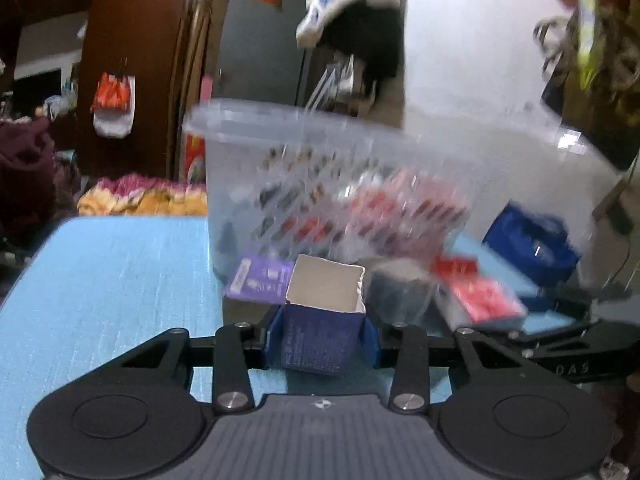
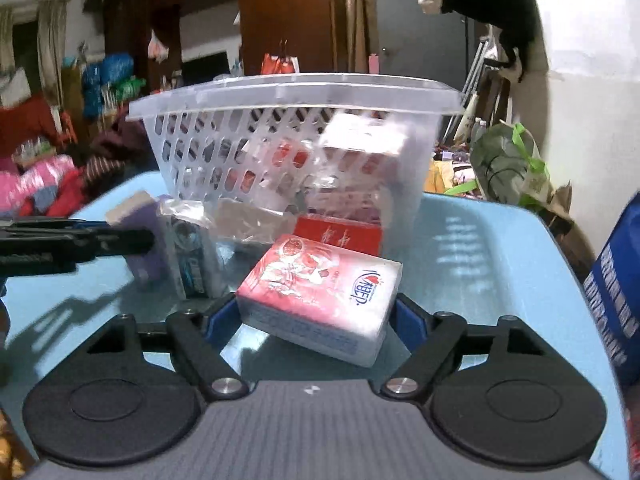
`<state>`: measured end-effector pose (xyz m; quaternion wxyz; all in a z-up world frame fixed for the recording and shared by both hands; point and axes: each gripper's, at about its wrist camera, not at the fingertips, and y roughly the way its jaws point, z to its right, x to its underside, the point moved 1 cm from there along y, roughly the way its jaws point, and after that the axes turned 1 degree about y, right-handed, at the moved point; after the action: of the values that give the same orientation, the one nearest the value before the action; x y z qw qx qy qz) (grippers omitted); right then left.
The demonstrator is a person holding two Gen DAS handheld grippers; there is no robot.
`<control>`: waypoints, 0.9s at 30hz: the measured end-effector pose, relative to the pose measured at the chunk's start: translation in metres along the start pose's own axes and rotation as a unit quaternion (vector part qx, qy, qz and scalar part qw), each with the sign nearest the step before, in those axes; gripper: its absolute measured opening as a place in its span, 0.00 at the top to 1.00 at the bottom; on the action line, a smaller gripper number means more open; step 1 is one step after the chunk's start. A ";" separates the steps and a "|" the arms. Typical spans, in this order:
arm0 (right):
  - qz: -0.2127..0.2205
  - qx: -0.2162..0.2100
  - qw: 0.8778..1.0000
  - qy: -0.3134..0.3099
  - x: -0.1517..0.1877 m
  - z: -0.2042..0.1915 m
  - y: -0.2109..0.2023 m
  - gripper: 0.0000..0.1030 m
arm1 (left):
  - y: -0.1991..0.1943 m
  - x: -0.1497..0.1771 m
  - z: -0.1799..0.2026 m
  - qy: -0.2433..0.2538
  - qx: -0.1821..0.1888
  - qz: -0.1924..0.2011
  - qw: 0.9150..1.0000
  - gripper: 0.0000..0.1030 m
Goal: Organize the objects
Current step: 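Grasp a blue box with the left tool while the right tool grasps a white-and-pink tissue pack, then carry the blue box and tissue pack into the basket and release both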
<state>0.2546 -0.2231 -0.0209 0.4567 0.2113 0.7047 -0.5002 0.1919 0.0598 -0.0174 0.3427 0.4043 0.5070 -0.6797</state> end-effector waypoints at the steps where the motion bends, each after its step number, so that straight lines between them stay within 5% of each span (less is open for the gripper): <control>1: 0.007 -0.009 1.000 0.009 0.001 0.004 -0.004 0.20 | -0.008 0.002 -0.001 -0.002 0.003 0.023 1.000 0.57; 6: 0.051 -0.035 0.998 0.028 0.003 0.004 -0.015 0.20 | -0.032 0.007 -0.014 -0.032 0.035 0.087 0.995 0.57; 14: 0.124 -0.008 0.992 -0.012 0.007 -0.012 -0.030 0.20 | -0.032 0.009 -0.010 -0.023 0.046 0.095 0.994 0.57; 27: 0.142 -0.006 0.989 -0.038 0.010 -0.017 -0.030 0.21 | -0.034 0.011 -0.012 -0.021 0.046 0.100 0.994 0.57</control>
<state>0.2195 -0.2221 -0.0126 0.5508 0.2873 0.6526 -0.4338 0.1598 0.0797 -0.0152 0.4002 0.4539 0.4251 -0.6731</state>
